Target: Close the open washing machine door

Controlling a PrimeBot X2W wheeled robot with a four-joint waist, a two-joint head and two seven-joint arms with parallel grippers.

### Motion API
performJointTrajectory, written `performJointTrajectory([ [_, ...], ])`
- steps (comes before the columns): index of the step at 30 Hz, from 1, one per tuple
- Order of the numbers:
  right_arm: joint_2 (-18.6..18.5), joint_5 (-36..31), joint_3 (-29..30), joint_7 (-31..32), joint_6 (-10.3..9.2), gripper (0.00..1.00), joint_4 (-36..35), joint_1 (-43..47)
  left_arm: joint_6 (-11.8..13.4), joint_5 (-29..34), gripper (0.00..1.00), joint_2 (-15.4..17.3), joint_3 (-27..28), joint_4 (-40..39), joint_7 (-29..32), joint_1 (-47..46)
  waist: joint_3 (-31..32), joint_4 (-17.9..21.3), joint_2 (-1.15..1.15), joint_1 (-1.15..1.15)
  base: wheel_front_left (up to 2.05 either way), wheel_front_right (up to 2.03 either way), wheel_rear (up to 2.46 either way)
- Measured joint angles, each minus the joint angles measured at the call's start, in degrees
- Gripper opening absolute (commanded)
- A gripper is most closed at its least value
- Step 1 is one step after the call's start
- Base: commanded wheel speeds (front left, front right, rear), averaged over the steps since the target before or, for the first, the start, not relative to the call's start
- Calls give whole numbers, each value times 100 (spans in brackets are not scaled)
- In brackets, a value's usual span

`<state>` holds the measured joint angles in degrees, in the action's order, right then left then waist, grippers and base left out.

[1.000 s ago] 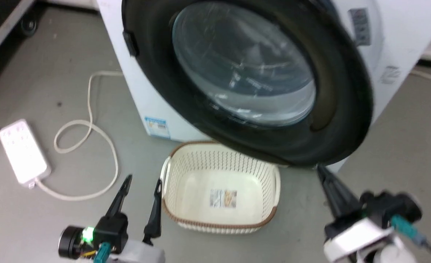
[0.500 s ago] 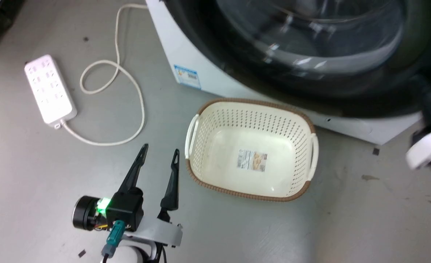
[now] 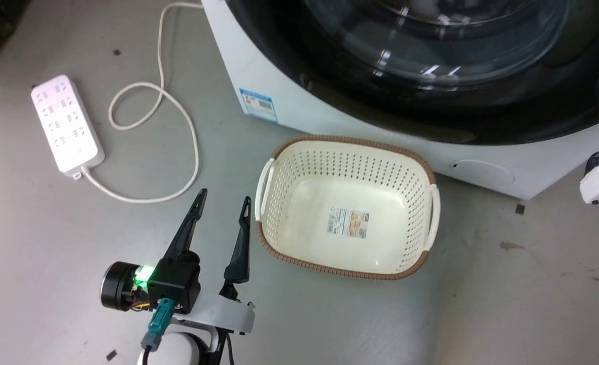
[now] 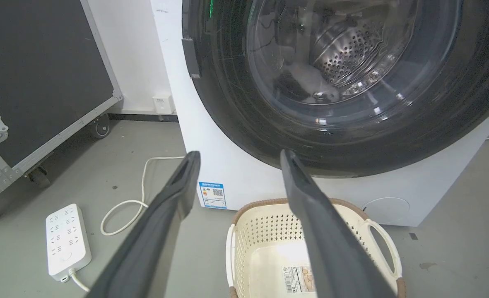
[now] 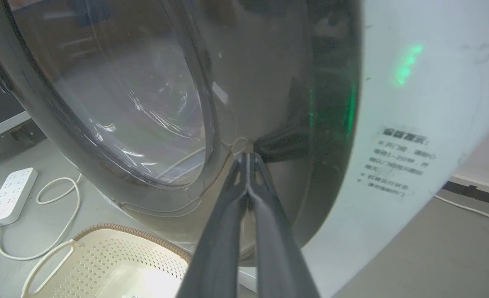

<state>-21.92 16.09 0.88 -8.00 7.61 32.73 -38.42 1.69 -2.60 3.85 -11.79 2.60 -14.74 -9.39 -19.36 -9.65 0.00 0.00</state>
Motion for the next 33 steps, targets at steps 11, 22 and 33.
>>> performJointTrajectory([
  [11, 417, -70, -137, -598, -7, 100, -293, 1138, -77, -32, 100, 21, 213, 188, 0, 324, 852, 251, 0, -2, 0, 0, 0],
  [22, 1615, -1136, 521, -673, -8, 100, -2353, 3326, -145, -113, 100, 56, 428, 404, 0, 670, 1787, 861, 0, -2, 0, 0, 0],
  [33, 1873, -1044, 567, -673, -8, 100, -2936, 4308, -183, -126, 100, 58, 520, 724, 0, 860, 1990, 1172, 0, -1, 0, 0, 0],
])
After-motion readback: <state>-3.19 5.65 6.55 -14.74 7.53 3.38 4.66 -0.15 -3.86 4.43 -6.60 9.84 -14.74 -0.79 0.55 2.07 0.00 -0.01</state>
